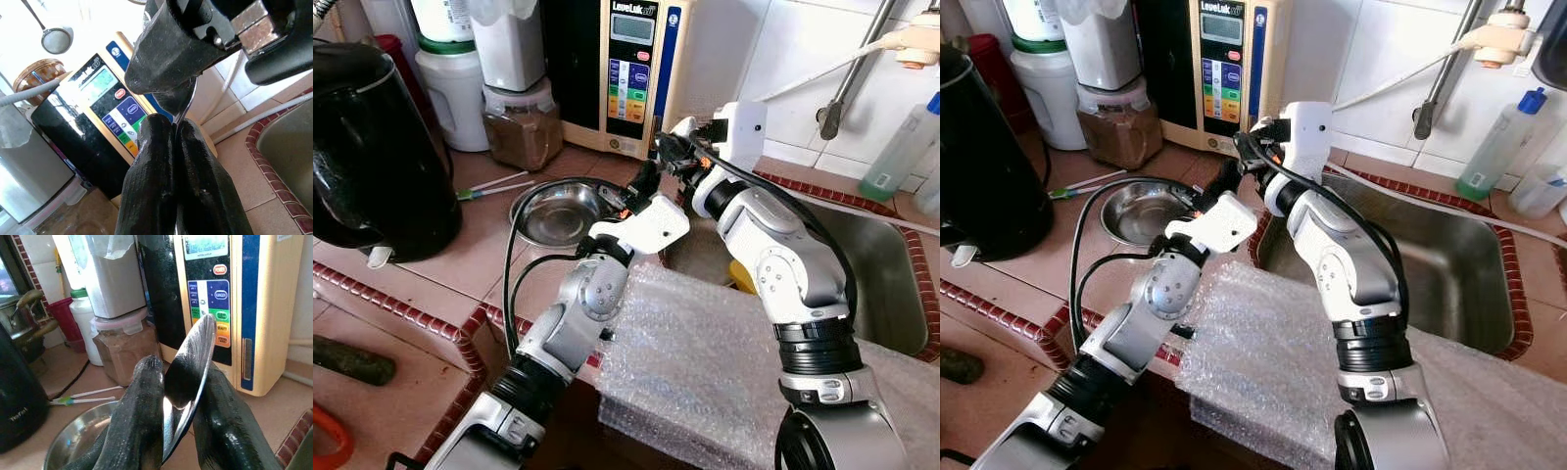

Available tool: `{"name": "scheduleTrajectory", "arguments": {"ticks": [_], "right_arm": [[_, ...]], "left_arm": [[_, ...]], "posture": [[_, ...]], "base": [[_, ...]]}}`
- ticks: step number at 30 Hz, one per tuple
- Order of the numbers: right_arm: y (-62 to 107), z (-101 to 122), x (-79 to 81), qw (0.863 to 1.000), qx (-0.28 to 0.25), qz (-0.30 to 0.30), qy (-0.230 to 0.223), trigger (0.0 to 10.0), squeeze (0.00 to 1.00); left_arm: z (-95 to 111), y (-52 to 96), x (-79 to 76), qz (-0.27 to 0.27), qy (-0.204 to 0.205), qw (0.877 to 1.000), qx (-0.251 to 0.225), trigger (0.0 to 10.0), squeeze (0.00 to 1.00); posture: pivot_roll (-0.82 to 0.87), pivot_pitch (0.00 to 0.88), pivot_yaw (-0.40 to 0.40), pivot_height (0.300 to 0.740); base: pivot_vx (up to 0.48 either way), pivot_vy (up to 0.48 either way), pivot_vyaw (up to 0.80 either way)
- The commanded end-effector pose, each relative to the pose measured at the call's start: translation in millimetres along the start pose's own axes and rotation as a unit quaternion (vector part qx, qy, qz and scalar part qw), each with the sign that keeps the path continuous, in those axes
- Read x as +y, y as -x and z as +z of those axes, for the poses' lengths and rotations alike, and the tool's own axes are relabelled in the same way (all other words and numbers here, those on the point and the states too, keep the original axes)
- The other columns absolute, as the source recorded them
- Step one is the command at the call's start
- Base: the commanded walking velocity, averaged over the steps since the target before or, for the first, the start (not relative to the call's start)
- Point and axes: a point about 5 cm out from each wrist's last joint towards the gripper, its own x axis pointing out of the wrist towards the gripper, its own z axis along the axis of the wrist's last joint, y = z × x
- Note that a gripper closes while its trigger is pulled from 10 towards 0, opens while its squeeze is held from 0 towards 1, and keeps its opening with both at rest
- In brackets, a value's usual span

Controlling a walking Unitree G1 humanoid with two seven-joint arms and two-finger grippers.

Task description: Kitchen organization

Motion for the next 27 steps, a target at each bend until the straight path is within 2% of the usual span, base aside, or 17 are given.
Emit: {"name": "scheduleTrajectory", "arguments": {"ticks": [1, 2, 3, 4, 5, 14, 17, 23, 27], "right_arm": [[13.3, 14.3, -41.8, 0.995, -0.02, -0.1, 0.002, 0.0, 0.0], [13.3, 14.6, -41.9, 0.995, -0.021, -0.101, 0.001, 0.0, 0.0], [13.3, 14.7, -42.2, 0.995, -0.02, -0.101, -0.001, 0.0, 0.0], [13.4, 14.8, -42.3, 0.995, -0.02, -0.101, -0.003, 0.0, 0.0], [13.4, 14.9, -42.7, 0.995, -0.019, -0.102, -0.004, 0.0, 0.0], [14.3, 14.1, -44.9, 0.994, -0.018, -0.107, -0.007, 0.0, 0.0], [14.9, 13.8, -47.0, 0.993, -0.02, -0.114, -0.005, 0.0, 0.0], [17.3, 11.1, -55.9, 0.99, -0.022, -0.138, 0.021, 0.0, 0.0], [19.8, 6.5, -63.5, 0.987, -0.018, -0.157, 0.041, 0.0, 0.0]], "left_arm": [[-30.6, 6.9, 25.5, 0.062, 0.0, 0.996, 0.066, 10.0, 0.0], [-30.8, 7.3, 24.6, 0.056, 0.017, 0.996, 0.067, 10.0, 0.0], [-30.8, 7.3, 23.8, 0.052, 0.028, 0.996, 0.066, 10.0, 0.49], [-30.7, 7.3, 23.4, 0.05, 0.033, 0.996, 0.066, 10.0, 0.49], [-30.4, 7.4, 22.6, 0.047, 0.041, 0.996, 0.066, 10.0, 1.0], [-30.0, 8.5, 18.9, 0.037, 0.065, 0.995, 0.065, 10.0, 1.0], [-24.3, 8.4, 13.7, 0.014, 0.088, 0.995, 0.046, 10.0, 1.0], [-16.2, 10.7, 8.2, -0.037, 0.14, 0.989, 0.016, 10.0, 1.0], [-15.1, 14.2, 7.0, -0.055, 0.153, 0.987, 0.011, 10.0, 1.0]], "posture": [[-0.07, 0.041, -0.019, 0.74], [-0.07, 0.041, -0.019, 0.74], [-0.07, 0.041, -0.019, 0.74], [-0.07, 0.041, -0.019, 0.74], [-0.07, 0.041, -0.018, 0.74], [-0.07, 0.041, -0.018, 0.74], [-0.06, 0.041, -0.017, 0.74], [-0.06, 0.042, -0.016, 0.74], [-0.06, 0.04, -0.018, 0.74]], "base": [[0.0, 0.0, 0.0], [0.0, 0.0, 0.0], [0.0, 0.0, 0.0], [0.0, 0.0, 0.0], [0.0, 0.0, 0.0], [0.0, 0.0, 0.0], [0.0, 0.0, 0.0], [0.0, 0.0, 0.0], [0.0, 0.0, 0.0]]}}
